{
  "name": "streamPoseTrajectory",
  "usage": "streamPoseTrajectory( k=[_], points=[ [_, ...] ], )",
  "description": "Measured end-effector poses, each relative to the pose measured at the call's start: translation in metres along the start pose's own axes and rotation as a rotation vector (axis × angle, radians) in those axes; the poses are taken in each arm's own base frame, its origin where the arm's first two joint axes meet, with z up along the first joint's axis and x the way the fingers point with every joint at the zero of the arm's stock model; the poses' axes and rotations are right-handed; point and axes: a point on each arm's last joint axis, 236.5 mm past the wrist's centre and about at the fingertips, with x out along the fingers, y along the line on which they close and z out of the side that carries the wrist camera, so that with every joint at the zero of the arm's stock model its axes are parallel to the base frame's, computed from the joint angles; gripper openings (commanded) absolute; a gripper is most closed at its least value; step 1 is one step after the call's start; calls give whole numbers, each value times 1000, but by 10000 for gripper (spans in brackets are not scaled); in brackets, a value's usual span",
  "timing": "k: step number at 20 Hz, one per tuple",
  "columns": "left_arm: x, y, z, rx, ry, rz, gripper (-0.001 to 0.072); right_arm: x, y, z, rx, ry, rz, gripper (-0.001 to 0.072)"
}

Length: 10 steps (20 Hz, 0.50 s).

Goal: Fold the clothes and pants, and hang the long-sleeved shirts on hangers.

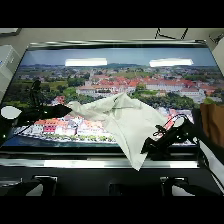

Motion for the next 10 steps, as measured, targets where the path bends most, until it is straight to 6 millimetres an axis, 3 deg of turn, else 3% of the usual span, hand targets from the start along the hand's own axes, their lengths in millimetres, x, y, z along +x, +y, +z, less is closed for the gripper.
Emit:
streamPoseTrajectory(
  k=[3,4,5,6,8,10],
  points=[
    [0,0,0,0,2,-1,23,17,14,-5,-30,5,10,659],
    [0,0,0,0,2,-1,23,24,19,-7,-42,6,3,542],
    [0,0,-1,0,2,-1,23,31,24,-7,-53,-2,-6,321],
    [0,0,-1,0,2,-1,23,37,27,-3,-69,-22,-16,43],
    [0,0,0,0,1,-2,22,41,36,5,-92,-63,-20,37],
    [-6,-5,9,25,-22,-4,22,28,49,21,-147,-147,-24,37]
  ],
)
